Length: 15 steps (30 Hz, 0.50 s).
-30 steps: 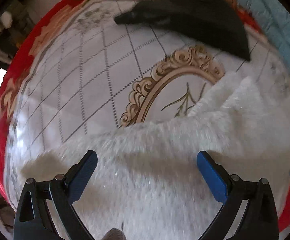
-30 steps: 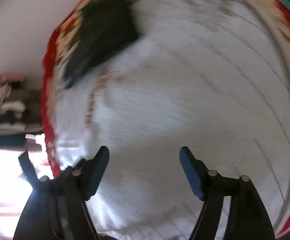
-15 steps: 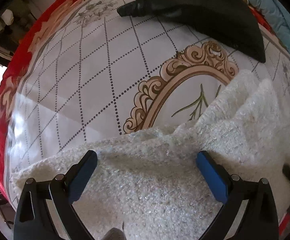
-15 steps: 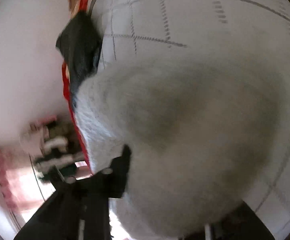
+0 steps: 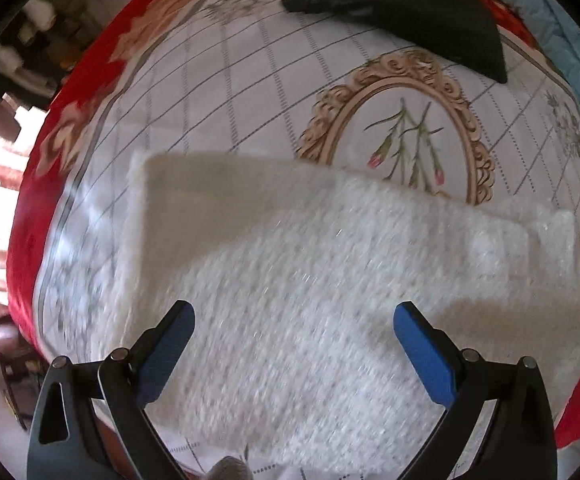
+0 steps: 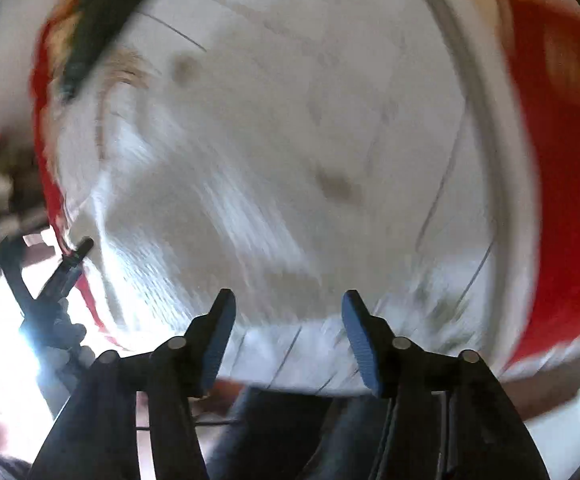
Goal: Fold large clothes
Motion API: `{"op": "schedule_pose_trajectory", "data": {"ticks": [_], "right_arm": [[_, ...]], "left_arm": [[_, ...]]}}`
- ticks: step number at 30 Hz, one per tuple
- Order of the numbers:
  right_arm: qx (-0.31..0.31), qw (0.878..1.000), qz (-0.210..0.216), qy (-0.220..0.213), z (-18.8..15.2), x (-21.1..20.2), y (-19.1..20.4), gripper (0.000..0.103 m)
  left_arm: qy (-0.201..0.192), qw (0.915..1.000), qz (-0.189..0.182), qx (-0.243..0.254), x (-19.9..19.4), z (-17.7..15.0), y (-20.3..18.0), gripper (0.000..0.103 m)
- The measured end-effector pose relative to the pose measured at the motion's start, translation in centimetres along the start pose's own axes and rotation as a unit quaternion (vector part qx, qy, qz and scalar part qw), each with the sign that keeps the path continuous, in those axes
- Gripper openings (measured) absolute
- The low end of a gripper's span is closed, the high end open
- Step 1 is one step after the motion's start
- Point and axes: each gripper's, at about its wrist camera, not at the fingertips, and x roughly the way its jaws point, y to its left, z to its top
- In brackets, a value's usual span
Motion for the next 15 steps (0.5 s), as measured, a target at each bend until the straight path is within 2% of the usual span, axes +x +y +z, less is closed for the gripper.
{"op": "schedule_pose_trajectory", "data": {"ticks": [1, 2, 4, 5, 7, 9, 10, 11, 12, 13, 14, 15], "right_arm": [[-0.053, 0.998, 0.001, -0.035, 1.7, -1.3, 2.1, 0.069], [-0.090, 0.995, 0.008, -0.051, 2.8, -1.8, 3.5, 0.069], [-0.182, 0.982, 0.010, -0.055, 5.8, -1.2, 7.4, 0.069], [-0.232, 0.972, 0.018, -0.038, 7.9, 0.3, 9.9, 0.069], [-0.281, 0.959, 0.028, -0.006, 11.2, 3.1, 13.3, 0.069], [-0.338, 0.939, 0.030, 0.051, 13.8, 6.5, 16.4, 0.069], [-0.365, 0.927, 0.011, 0.084, 14.4, 8.3, 17.3, 0.069], [-0.391, 0.913, -0.016, 0.115, 14.1, 9.9, 18.2, 0.057], [-0.412, 0.902, -0.033, 0.124, 13.7, 10.5, 18.3, 0.040], [-0.443, 0.886, -0.052, 0.125, 13.4, 11.0, 19.1, 0.005], [-0.466, 0.871, -0.064, 0.140, 13.1, 11.3, 19.9, 0.005], [-0.473, 0.867, -0.064, 0.140, 13.1, 10.9, 20.7, 0.005]], "left_arm": [[0.002, 1.0000, 0.003, -0.009, 0.2, -0.4, 0.2, 0.103], [0.006, 0.9998, 0.004, -0.018, 0.5, -0.8, 0.5, 0.103], [0.011, 0.9994, 0.001, -0.034, 0.8, -1.3, 0.8, 0.103], [0.010, 0.9991, 0.001, -0.041, 0.8, -1.5, 1.0, 0.103], [0.004, 0.9987, 0.000, -0.050, 0.4, -1.6, 1.2, 0.103], [-0.007, 0.9983, 0.003, -0.057, -0.1, -1.8, 1.3, 0.103], [-0.010, 0.9982, 0.003, -0.059, -0.2, -1.8, 1.4, 0.103], [-0.011, 0.9981, 0.001, -0.061, -0.2, -1.9, 1.4, 0.103], [-0.013, 0.9978, -0.002, -0.065, -0.4, -2.0, 1.4, 0.103], [-0.015, 0.9976, -0.004, -0.068, -0.5, -2.1, 1.5, 0.103], [-0.017, 0.9972, -0.006, -0.072, -0.7, -2.3, 1.5, 0.103], [-0.019, 0.9969, -0.008, -0.076, -0.9, -2.5, 1.6, 0.103]]}}
